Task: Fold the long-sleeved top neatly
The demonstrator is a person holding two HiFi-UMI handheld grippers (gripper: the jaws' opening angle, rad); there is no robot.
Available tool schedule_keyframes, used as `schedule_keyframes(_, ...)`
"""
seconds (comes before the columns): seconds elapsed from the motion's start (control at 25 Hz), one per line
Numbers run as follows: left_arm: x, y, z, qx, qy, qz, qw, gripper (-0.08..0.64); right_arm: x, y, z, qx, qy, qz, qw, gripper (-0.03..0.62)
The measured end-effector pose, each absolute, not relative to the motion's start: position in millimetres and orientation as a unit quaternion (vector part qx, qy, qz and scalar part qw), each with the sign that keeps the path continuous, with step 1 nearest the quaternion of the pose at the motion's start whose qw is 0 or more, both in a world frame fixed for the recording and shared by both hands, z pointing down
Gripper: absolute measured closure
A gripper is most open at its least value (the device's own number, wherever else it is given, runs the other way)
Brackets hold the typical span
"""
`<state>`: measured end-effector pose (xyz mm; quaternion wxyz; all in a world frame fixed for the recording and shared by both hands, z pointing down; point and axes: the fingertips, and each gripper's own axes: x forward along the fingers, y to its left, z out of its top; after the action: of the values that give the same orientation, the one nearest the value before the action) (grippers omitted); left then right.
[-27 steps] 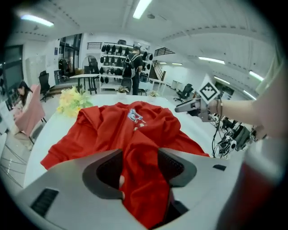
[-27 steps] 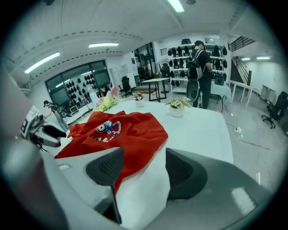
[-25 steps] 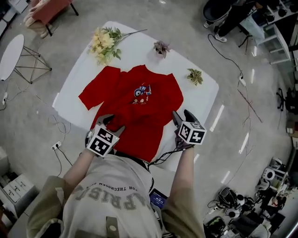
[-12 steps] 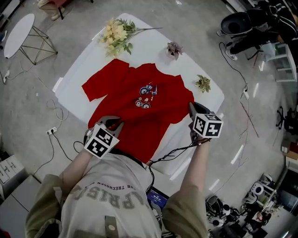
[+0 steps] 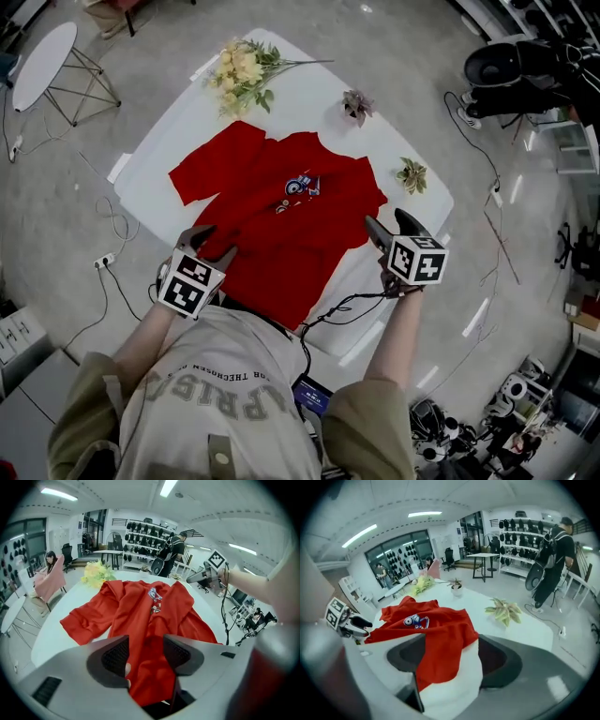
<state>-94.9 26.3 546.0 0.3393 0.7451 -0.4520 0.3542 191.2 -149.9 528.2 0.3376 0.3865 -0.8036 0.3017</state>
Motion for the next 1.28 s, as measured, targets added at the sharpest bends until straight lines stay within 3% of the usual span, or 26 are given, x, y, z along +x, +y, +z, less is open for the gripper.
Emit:
schedule_keyframes(0.24, -51.3, 28.3, 565.3, 0.765, -0.412, 0.368, 0.330, 0.348, 209.4, -94.5, 591.0, 0.372, -0.770, 0.402, 0.326, 0.278)
schedule_keyframes(0.28, -44.8, 27.7, 570.0, 0.766, -0.409, 0.370, 0.331, 0.354, 207.9, -91.3, 597.1, 0.372, -0.767, 0.414, 0.318, 0.342)
schedule_keyframes(0.36, -40.6, 28.1, 570.9, 0.767, -0.410, 0.364, 0.333, 0.459, 208.5, -88.8, 595.9, 0.376, -0.764, 0.430, 0.300, 0.484)
schedule_keyframes(0.44, -43.0, 31.3, 563.9, 0.768, -0.417, 0.351, 0.336, 0.523, 218.0, -86.5, 587.4, 0.378, -0.762, 0.431, 0.302, 0.553)
schedule_keyframes(0.56, -39.1, 43.7, 562.8, 0.769, -0.410, 0.342, 0.352, 0.523, 238.5, -80.8, 581.5, 0.373, -0.748, 0.427, 0.345, 0.554)
schedule_keyframes(0.68, -26.5, 69.7, 579.1, 0.760, -0.376, 0.388, 0.361, 0.520, 263.8, -74.5, 605.5, 0.390, -0.708, 0.400, 0.432, 0.554)
schedule_keyframes(0.8, -26.8, 82.4, 577.7, 0.761, -0.368, 0.413, 0.339, 0.404, 281.7, -77.7, 609.5, 0.426, -0.684, 0.338, 0.486, 0.528)
schedule_keyframes(0.84, -30.3, 79.4, 573.8, 0.763, -0.378, 0.407, 0.331, 0.398, 281.8, -79.6, 603.8, 0.432, -0.689, 0.321, 0.485, 0.490)
schedule_keyframes(0.92, -35.5, 64.3, 567.4, 0.772, -0.395, 0.390, 0.311, 0.397, 272.5, -81.4, 587.1, 0.432, -0.715, 0.304, 0.459, 0.330)
schedule_keyframes(1.08, -25.9, 30.8, 573.5, 0.802, -0.345, 0.446, 0.200, 0.399, 229.8, -64.2, 545.0, 0.390, -0.782, 0.285, 0.394, 0.314)
schedule_keyframes(1.28, -5.1, 15.8, 586.2, 0.820, -0.224, 0.524, 0.056, 0.399, 153.7, 4.0, 529.9, 0.296, -0.826, 0.318, 0.361, 0.314)
